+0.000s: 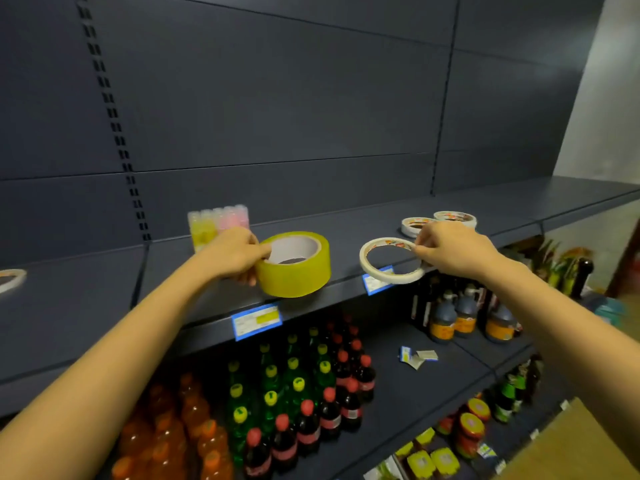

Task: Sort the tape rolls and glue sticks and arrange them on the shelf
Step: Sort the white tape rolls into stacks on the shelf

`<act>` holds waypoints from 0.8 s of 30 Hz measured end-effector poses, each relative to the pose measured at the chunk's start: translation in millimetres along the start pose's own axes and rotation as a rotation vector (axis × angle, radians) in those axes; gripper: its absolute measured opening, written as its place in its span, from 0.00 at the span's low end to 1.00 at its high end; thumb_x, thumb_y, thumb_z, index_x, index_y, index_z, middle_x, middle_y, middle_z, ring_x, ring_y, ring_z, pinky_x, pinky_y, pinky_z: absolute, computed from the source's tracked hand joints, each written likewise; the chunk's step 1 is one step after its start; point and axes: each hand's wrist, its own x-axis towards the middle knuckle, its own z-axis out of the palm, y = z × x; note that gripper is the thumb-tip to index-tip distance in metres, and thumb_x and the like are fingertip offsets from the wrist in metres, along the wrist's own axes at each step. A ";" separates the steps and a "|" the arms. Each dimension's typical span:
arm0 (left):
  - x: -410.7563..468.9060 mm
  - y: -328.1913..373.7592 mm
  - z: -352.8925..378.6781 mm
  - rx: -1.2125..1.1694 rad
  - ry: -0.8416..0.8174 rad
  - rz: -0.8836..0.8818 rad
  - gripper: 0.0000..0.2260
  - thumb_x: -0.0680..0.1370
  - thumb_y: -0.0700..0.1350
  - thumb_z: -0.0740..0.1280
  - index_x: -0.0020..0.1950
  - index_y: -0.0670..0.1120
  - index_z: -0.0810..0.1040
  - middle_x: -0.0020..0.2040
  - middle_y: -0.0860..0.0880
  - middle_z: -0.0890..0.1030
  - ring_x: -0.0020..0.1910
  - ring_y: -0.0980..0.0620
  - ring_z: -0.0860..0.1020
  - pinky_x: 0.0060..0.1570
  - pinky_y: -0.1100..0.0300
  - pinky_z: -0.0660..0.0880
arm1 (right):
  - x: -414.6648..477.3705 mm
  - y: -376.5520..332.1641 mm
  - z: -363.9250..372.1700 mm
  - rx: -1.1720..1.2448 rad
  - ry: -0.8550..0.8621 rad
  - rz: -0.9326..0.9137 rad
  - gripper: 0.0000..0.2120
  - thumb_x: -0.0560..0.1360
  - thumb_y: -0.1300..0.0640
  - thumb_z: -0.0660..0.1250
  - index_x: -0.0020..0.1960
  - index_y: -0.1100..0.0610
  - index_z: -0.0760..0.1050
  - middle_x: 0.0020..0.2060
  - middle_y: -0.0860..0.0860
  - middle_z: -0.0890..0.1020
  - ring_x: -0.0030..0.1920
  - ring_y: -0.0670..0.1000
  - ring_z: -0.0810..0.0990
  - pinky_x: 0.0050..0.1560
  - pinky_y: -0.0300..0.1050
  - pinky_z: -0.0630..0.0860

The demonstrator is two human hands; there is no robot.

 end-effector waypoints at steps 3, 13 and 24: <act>15.2 27.8 23.2 0.005 0.005 0.014 0.12 0.76 0.41 0.60 0.38 0.36 0.78 0.17 0.50 0.74 0.15 0.58 0.69 0.18 0.71 0.64 | 2.2 38.4 -5.4 -0.004 -0.027 0.060 0.13 0.77 0.43 0.61 0.51 0.51 0.77 0.49 0.53 0.81 0.50 0.56 0.78 0.48 0.49 0.74; 95.8 92.5 74.3 0.155 -0.033 0.050 0.16 0.76 0.42 0.59 0.30 0.39 0.75 0.26 0.43 0.78 0.17 0.57 0.71 0.26 0.64 0.68 | 40.4 126.4 -6.1 0.022 0.003 0.170 0.09 0.77 0.45 0.62 0.43 0.49 0.75 0.46 0.53 0.81 0.48 0.57 0.78 0.43 0.48 0.72; 182.4 108.1 106.1 0.218 -0.187 -0.089 0.14 0.77 0.40 0.58 0.46 0.30 0.76 0.19 0.48 0.75 0.16 0.55 0.73 0.20 0.69 0.69 | 150.2 168.4 13.7 0.021 0.035 0.122 0.11 0.76 0.48 0.61 0.52 0.53 0.77 0.51 0.54 0.80 0.50 0.58 0.77 0.43 0.46 0.68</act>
